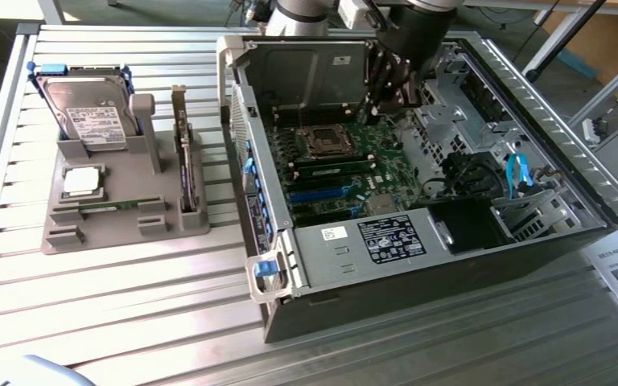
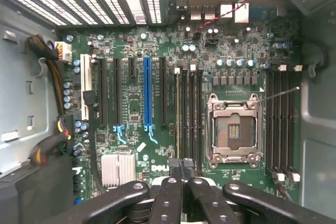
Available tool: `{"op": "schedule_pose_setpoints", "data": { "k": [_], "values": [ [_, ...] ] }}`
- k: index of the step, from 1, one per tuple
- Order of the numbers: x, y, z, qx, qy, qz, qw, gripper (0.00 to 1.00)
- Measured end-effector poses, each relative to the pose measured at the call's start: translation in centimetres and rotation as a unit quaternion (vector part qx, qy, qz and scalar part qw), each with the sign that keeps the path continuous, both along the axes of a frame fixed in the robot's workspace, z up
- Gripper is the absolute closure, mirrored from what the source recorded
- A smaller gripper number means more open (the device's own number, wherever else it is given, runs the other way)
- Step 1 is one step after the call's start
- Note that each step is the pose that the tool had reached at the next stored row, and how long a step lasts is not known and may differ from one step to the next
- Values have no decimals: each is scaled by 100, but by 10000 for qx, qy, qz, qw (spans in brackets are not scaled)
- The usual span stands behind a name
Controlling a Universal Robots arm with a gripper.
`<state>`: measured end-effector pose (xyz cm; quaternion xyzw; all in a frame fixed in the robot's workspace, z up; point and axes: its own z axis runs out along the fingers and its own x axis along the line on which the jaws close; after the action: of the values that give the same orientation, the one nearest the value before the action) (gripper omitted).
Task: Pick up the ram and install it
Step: 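Press down the ram until it locks into place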
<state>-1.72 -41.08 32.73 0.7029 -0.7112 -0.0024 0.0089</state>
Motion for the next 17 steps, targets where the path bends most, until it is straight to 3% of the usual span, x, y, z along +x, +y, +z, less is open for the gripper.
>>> {"op": "schedule_pose_setpoints", "data": {
  "k": [12, 17],
  "values": [
    [0, 0, 243, -41, 0, 0, 10000, 90],
    [0, 0, 259, -49, 0, 0, 10000, 90]
  ]
}}
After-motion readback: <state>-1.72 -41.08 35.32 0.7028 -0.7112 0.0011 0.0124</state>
